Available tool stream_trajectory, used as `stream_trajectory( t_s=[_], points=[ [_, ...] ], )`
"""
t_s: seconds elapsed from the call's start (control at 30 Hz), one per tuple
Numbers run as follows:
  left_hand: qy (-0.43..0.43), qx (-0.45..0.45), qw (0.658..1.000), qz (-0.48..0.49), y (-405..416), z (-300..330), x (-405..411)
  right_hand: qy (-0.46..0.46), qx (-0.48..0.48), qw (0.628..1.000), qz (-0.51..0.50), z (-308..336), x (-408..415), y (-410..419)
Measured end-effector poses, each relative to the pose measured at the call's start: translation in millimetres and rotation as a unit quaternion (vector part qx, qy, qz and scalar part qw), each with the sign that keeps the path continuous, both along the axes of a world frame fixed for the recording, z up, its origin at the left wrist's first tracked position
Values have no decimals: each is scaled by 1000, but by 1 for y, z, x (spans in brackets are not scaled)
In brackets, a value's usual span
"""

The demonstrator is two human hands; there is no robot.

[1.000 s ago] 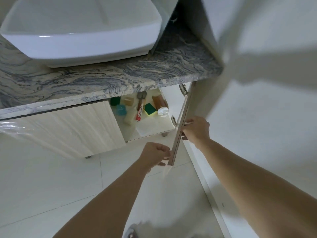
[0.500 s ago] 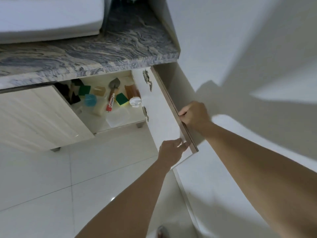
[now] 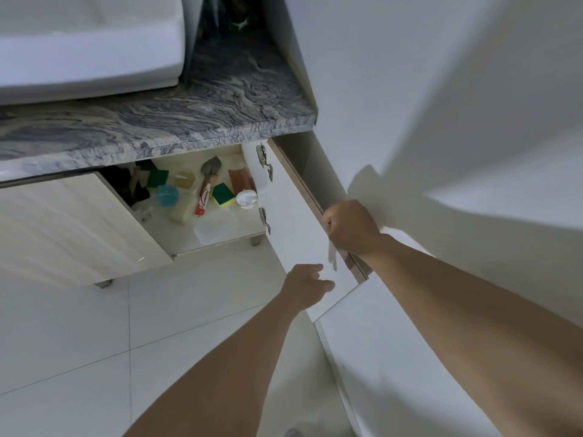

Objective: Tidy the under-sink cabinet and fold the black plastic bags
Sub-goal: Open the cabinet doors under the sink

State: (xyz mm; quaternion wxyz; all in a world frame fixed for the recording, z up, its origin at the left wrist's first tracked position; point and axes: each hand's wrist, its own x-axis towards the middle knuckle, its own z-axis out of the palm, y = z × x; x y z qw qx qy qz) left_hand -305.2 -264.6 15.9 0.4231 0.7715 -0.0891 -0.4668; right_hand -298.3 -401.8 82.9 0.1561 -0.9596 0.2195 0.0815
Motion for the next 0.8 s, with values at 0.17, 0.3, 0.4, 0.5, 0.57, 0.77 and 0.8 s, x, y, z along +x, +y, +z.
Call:
stream_trajectory(
  t_s=[0.17, 0.3, 0.4, 0.5, 0.57, 0.77, 0.8],
  points=[
    [-64, 72, 995, 8, 49, 18, 44, 30, 28, 998, 37, 19, 20, 31],
    [-108, 118, 987, 19, 107, 36, 93, 19, 26, 994, 101, 24, 56, 70],
    [-136, 140, 980, 46, 160, 45, 131, -4, 36, 993, 113, 21, 93, 110],
    [-162, 156, 971, 82, 209, 46, 170, -11, 38, 987, 153, 20, 129, 152],
    [-181, 165, 963, 110, 240, 41, 196, -15, 39, 983, 176, 18, 152, 181],
    [-194, 199, 942, 186, 312, 33, 266, -26, 61, 977, 204, -3, 221, 259],
    [-181, 188, 939, 222, 322, 29, 278, -21, 65, 976, 207, -8, 231, 271]
  ],
)
